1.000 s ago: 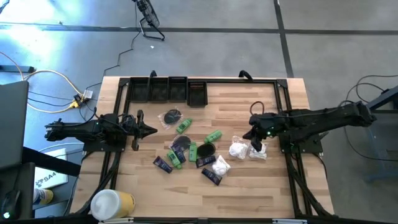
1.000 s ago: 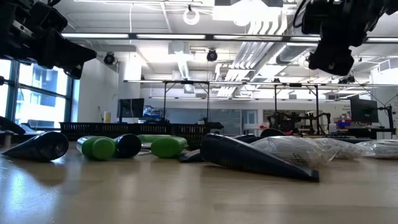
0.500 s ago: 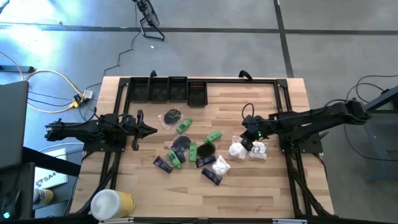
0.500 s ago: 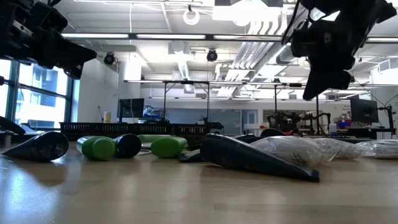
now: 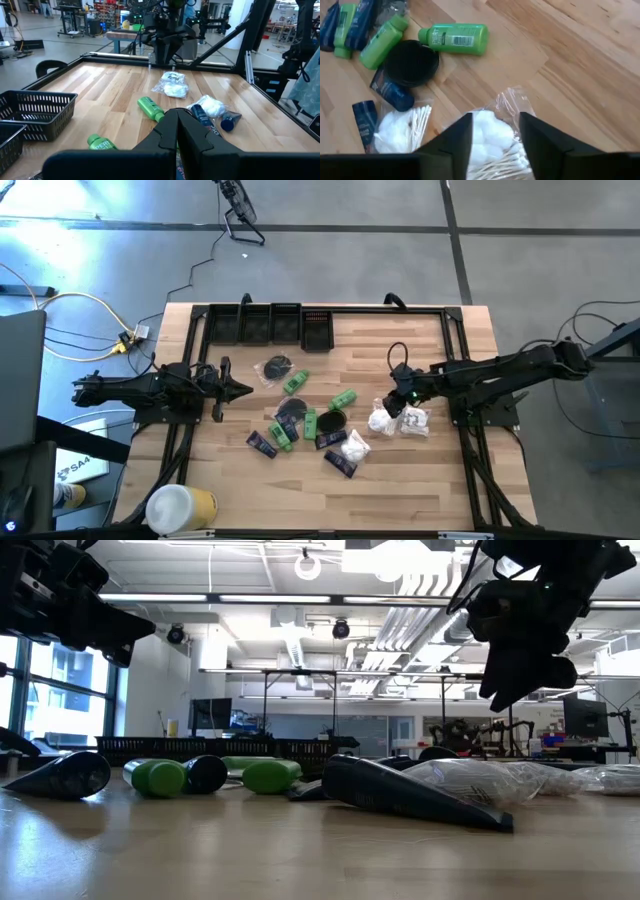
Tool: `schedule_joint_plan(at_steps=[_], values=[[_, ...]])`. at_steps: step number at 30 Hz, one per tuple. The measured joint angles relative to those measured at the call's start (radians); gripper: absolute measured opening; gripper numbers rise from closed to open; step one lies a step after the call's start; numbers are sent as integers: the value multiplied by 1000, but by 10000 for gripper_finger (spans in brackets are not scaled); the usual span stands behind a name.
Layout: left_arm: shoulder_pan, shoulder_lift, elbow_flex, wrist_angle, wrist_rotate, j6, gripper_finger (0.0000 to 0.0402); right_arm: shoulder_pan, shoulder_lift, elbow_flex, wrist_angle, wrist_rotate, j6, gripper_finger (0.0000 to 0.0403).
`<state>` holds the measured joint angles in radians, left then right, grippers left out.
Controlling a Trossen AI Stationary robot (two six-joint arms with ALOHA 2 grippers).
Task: Pick & Place Travel size toiletries
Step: Put the cotton pack into the left black bin
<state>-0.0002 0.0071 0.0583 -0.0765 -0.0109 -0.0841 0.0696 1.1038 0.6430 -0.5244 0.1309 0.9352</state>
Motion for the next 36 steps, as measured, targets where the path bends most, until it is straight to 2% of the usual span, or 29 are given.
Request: schedule_joint_plan(at_steps=[7, 12, 20, 27, 36], values=[[0, 0, 0, 0, 0, 0, 2, 0, 0, 0, -3, -2, 16, 251], [0, 0, 0, 0, 0, 0, 2, 1, 0, 0, -3, -2, 22, 287], [0, 0, 0, 0, 0, 0, 2, 3, 33, -1, -20, 0, 8, 285], [0, 0, 0, 0, -1, 0, 2, 2, 132, -2, -20, -51, 10, 282], [0, 0, 0, 0, -1, 0, 2, 2, 206, -11, -17, -60, 5, 281]])
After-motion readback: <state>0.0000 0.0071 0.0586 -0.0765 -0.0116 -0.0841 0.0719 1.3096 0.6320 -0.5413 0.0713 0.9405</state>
